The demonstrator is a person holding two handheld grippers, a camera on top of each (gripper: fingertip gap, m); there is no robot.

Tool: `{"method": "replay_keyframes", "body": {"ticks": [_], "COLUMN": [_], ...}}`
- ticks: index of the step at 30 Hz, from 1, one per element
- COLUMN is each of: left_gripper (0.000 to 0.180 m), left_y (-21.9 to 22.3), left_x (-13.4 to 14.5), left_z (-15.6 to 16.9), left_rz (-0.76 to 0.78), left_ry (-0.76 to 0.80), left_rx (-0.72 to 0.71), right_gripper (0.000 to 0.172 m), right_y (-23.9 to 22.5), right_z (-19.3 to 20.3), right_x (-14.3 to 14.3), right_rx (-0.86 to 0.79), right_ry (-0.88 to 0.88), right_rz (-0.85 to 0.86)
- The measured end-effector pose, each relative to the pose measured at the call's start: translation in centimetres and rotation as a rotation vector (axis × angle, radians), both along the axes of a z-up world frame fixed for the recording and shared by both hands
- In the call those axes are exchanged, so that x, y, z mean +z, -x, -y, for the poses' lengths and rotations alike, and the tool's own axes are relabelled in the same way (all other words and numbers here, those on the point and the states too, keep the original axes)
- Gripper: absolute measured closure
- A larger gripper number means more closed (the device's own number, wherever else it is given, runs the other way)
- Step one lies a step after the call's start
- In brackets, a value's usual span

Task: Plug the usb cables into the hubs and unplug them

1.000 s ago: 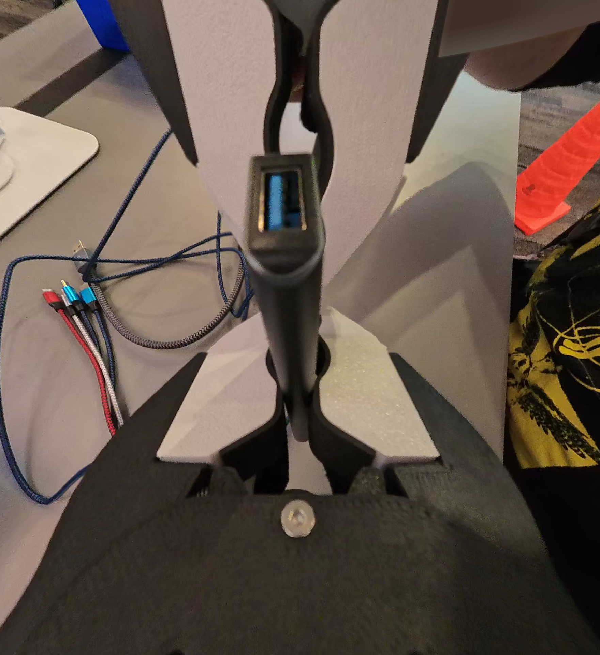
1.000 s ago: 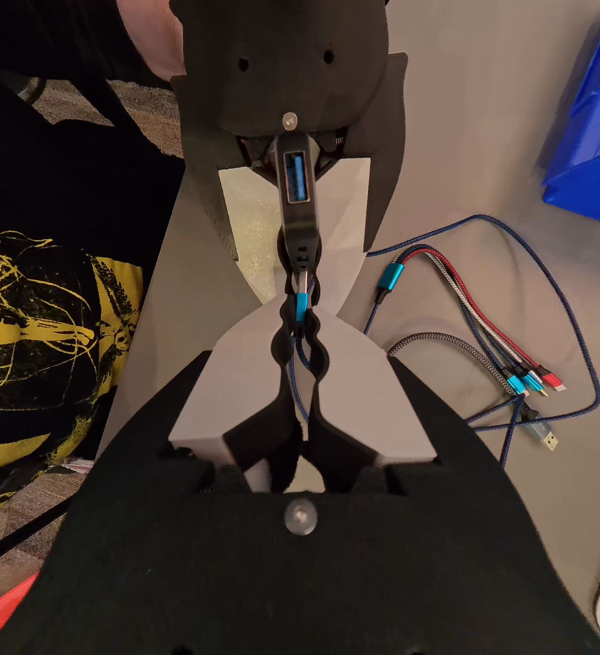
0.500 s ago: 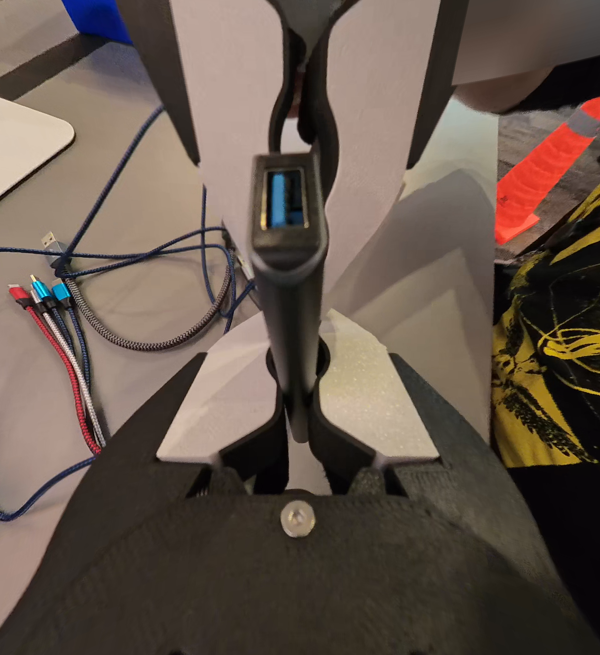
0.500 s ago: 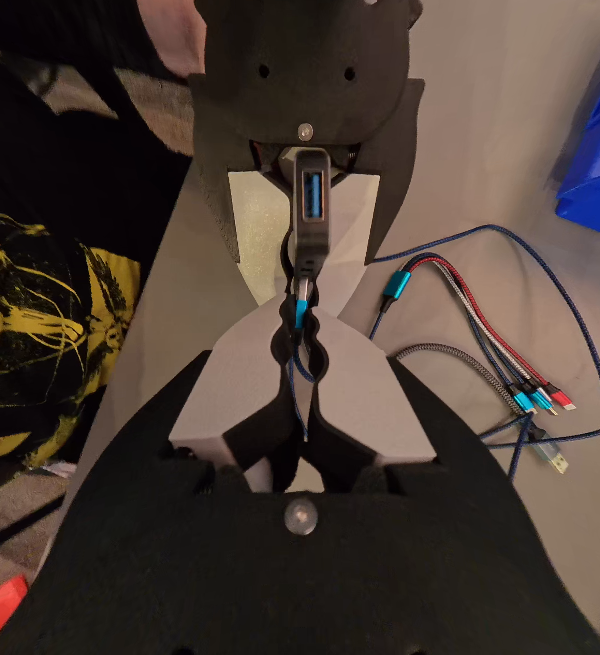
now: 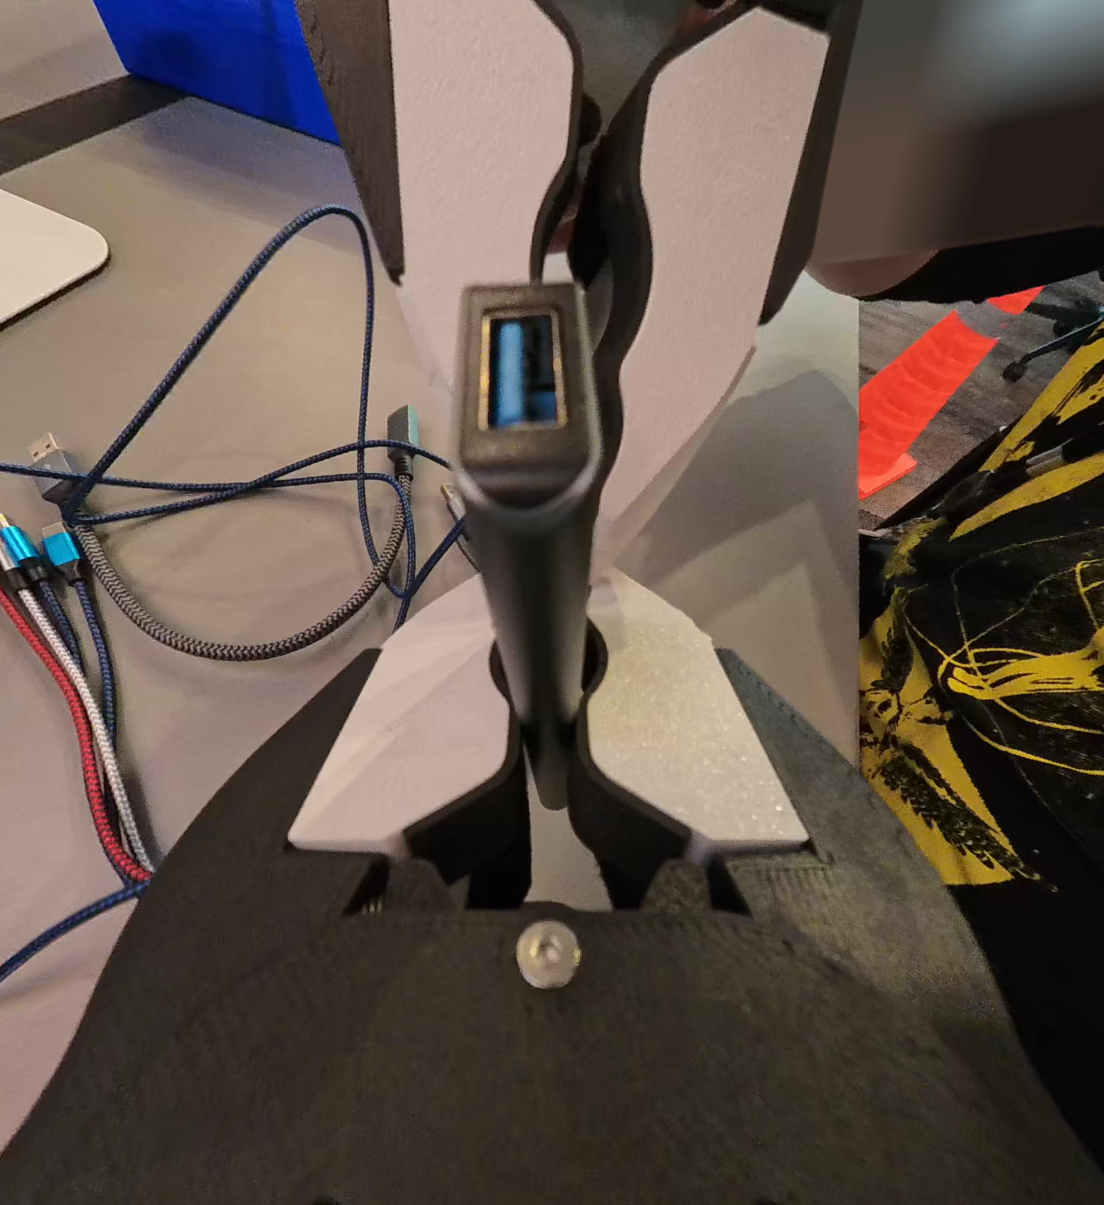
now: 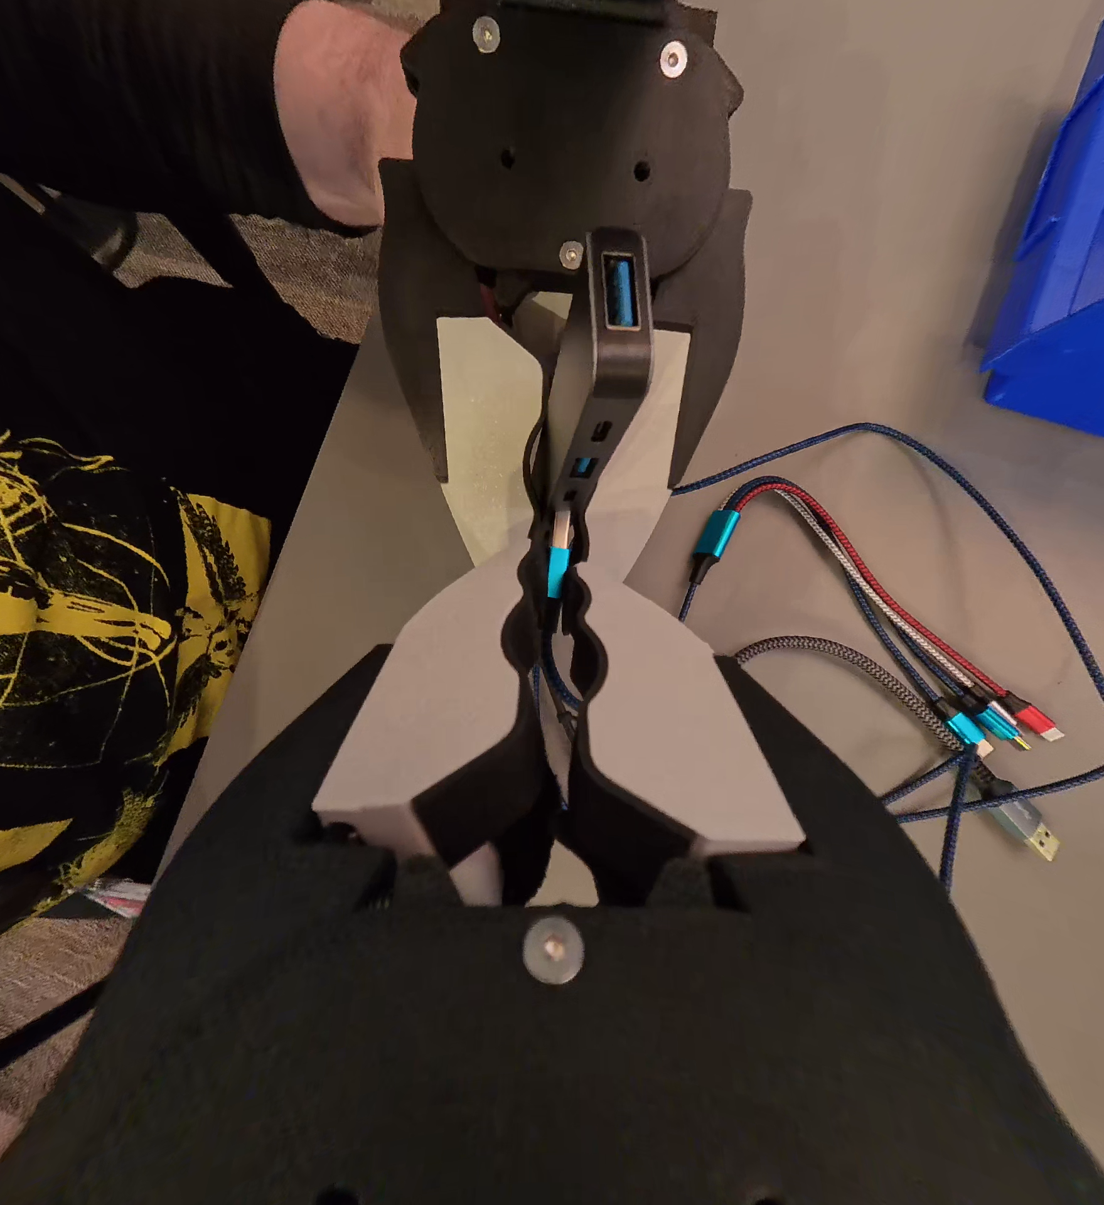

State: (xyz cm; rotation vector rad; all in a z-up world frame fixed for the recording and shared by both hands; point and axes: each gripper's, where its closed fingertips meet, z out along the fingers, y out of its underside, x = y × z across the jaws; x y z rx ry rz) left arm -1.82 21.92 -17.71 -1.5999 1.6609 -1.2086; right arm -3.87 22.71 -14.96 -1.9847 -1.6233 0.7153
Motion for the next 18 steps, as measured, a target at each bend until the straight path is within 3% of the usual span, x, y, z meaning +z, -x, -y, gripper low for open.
{"method": "replay_keyframes", "body": {"ticks": [18], "left_gripper": [0.17], "left_y": [-0.2], "left_x": [0.6], "left_z": [-0.4], "left_rz": [0.041], "left_ry": [0.027], "left_rx": [0.022], "right_gripper": [0.168], "right_y": [0.1], "right_z": [-0.4], "right_x": [0.7], "right_rx": [-0.026], "right_ry": [-0.004], "right_rz": [-0.125]}}
